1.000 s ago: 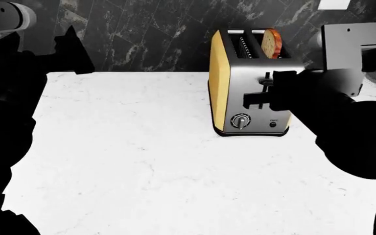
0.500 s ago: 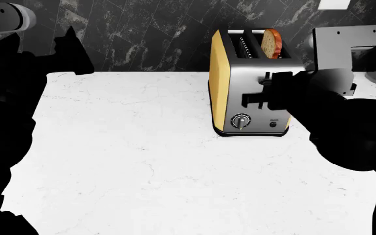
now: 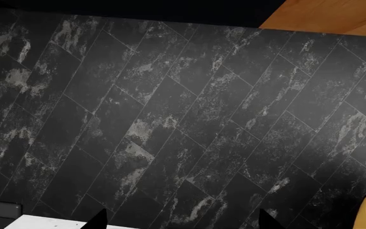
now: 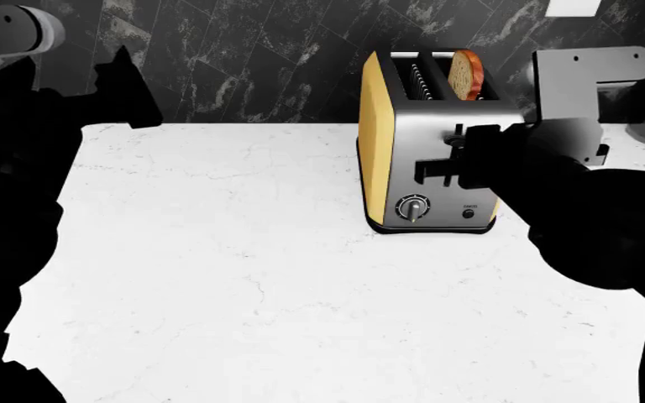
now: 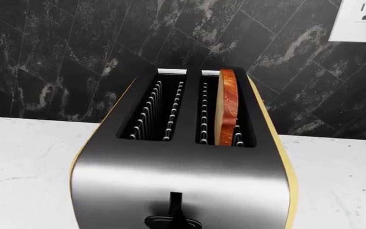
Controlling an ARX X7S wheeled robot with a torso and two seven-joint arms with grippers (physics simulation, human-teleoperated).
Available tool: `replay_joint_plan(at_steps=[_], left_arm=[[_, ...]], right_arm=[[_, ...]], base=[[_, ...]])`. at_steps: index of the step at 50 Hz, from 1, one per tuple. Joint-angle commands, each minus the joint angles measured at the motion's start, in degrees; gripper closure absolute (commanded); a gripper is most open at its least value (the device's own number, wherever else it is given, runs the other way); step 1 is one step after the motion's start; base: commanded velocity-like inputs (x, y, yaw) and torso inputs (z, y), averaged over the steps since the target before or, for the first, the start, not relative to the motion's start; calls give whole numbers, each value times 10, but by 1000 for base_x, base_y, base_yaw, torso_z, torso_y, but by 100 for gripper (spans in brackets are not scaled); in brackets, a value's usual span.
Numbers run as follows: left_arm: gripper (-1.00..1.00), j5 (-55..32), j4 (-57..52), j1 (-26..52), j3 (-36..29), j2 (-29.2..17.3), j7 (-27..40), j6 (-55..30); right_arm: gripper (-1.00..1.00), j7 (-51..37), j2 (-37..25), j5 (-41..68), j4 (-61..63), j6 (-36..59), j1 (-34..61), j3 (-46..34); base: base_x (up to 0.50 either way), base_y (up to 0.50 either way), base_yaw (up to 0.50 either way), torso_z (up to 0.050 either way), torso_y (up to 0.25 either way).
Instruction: Push down the lever of the toaster to turn it on.
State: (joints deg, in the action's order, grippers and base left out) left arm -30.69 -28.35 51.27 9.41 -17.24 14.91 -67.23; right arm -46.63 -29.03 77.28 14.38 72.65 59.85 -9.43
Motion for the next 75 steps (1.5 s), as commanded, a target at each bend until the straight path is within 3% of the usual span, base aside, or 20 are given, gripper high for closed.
replay_joint_plan(at_steps=[1, 20, 75], left_arm=[[-100, -2, 2, 0, -1, -1, 2, 2], [-100, -8, 2, 2, 1, -3, 7, 0], [-100, -21, 2, -3, -2, -10, 17, 6]], right_arm=[[100, 8, -2, -8, -9, -5, -3, -13], [100, 52, -4, -38, -30, -19, 0, -46], [100, 28, -8, -17, -50, -18, -45, -63]], base=[[0, 0, 0, 0, 0], [0, 0, 0, 0, 0], [0, 0, 0, 0, 0]])
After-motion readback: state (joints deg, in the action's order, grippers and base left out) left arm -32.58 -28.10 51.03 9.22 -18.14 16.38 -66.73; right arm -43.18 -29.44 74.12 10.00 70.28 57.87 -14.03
